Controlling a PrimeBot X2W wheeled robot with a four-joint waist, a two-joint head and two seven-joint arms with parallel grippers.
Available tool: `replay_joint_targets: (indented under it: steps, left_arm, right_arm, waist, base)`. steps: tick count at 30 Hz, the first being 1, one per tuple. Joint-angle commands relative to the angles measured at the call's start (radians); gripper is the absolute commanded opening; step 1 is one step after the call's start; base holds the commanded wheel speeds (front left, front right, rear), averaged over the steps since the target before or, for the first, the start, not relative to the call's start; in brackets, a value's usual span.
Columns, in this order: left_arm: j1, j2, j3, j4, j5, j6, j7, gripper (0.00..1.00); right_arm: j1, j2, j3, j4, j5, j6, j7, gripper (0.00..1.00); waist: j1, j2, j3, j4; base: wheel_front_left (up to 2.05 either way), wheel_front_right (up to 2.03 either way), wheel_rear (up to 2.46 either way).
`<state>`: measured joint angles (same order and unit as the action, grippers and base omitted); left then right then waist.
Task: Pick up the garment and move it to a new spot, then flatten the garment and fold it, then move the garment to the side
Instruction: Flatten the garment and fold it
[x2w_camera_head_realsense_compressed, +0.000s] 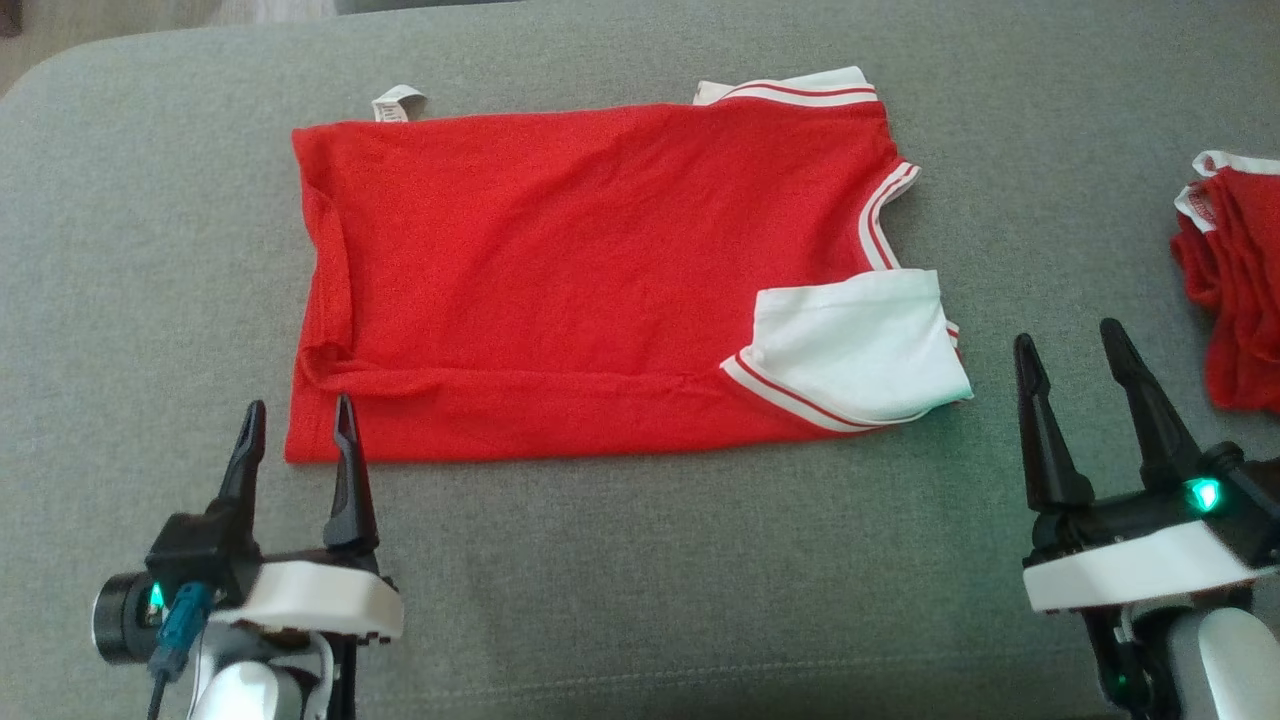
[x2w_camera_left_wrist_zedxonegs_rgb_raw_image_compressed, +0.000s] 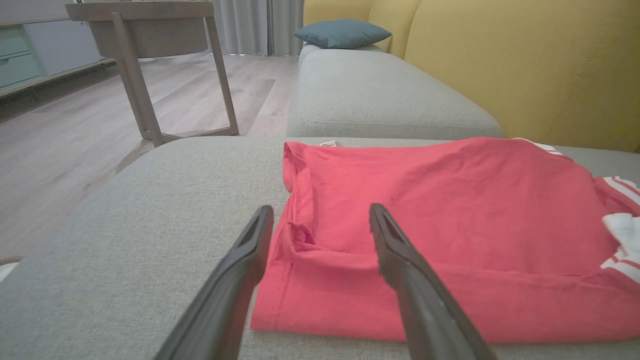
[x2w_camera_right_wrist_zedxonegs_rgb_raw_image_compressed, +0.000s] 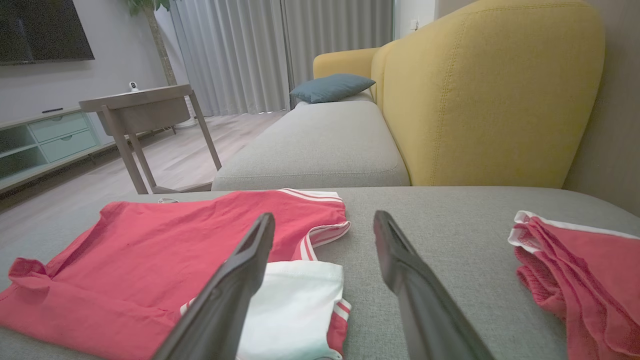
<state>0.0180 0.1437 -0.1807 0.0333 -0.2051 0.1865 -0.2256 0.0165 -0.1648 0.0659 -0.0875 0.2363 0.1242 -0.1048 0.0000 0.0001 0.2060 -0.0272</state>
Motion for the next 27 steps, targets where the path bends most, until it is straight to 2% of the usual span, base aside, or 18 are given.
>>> replay_joint_targets:
  steps: [1, 8, 18, 27]
  left_arm:
    - [-0.018, 0.017, 0.032, -0.036, 0.002, 0.006, 0.002, 1.00]
    - [-0.061, 0.033, 0.023, 0.029, -0.023, -0.023, 0.064, 1.00]
    - [-0.165, 0.038, 0.040, 0.225, -0.101, -0.075, 0.125, 1.00]
    - [-0.210, 0.042, 0.039, 0.294, -0.135, -0.102, 0.147, 1.00]
  right_arm:
    - [-0.003, -0.001, 0.019, -0.038, -0.009, 0.007, 0.003, 1.00]
    - [-0.010, -0.015, 0.035, 0.009, -0.001, 0.007, 0.045, 1.00]
    - [-0.092, -0.018, 0.058, 0.176, 0.019, 0.007, 0.115, 1.00]
    - [-0.181, -0.008, 0.078, 0.305, 0.058, 0.007, 0.155, 1.00]
  waist:
    - [0.0000, -0.0001, 0.001, -0.001]
    - [0.0000, -0.0001, 0.031, 0.001]
    - [0.0000, -0.0001, 0.095, 0.007]
    - [0.0000, -0.0001, 0.127, 0.016]
  base:
    - [0.00, 0.00, 0.00]
    - [0.00, 0.00, 0.00]
    - [0.00, 0.00, 0.00]
    - [0.00, 0.00, 0.00]
